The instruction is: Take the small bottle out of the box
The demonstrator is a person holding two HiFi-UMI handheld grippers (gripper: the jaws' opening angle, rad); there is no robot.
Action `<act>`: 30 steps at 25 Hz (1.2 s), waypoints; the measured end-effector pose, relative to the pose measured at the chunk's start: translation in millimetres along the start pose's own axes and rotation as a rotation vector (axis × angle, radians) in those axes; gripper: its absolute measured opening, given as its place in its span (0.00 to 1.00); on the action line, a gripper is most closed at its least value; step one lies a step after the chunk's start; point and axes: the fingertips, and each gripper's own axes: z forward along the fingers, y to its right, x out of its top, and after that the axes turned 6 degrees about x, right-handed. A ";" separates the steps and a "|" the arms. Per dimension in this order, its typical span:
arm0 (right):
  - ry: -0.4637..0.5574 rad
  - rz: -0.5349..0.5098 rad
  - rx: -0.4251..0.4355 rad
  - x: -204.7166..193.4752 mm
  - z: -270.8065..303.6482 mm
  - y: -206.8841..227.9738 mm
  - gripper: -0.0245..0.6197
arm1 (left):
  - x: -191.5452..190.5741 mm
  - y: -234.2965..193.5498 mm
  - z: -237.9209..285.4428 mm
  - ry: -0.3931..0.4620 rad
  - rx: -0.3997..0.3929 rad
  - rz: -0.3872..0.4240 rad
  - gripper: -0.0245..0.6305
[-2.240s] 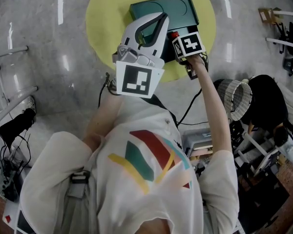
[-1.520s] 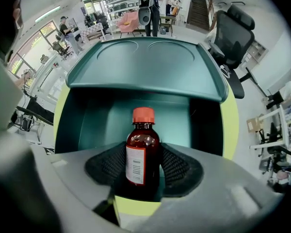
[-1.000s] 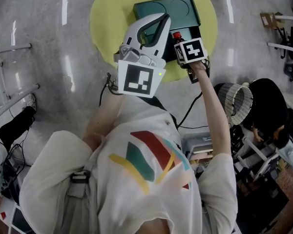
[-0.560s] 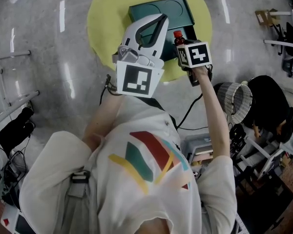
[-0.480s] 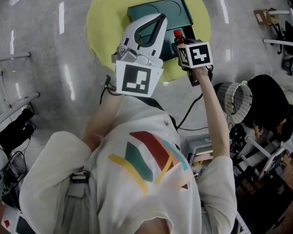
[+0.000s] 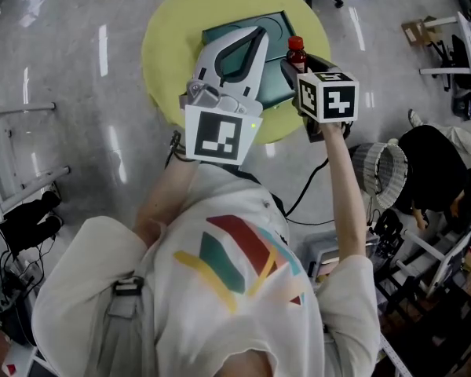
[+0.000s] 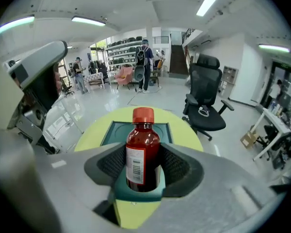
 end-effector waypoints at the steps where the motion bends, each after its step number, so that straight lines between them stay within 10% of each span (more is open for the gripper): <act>1: 0.036 -0.007 -0.012 8.4 -7.1 -0.5 0.37 | 3.0 0.4 -0.5 0.004 -0.001 0.003 0.06; 13: 0.508 -0.074 -0.136 102.4 -110.1 -26.9 0.37 | 62.9 3.7 -0.8 0.088 -0.057 0.023 0.06; 23: 0.830 -0.122 -0.190 120.8 -180.4 -67.9 0.37 | 92.1 7.7 -6.5 0.120 -0.071 -0.139 0.06; 30: 0.984 -0.101 -0.222 120.7 -214.9 -81.4 0.37 | 119.7 5.4 -16.1 0.185 -0.056 -0.107 0.06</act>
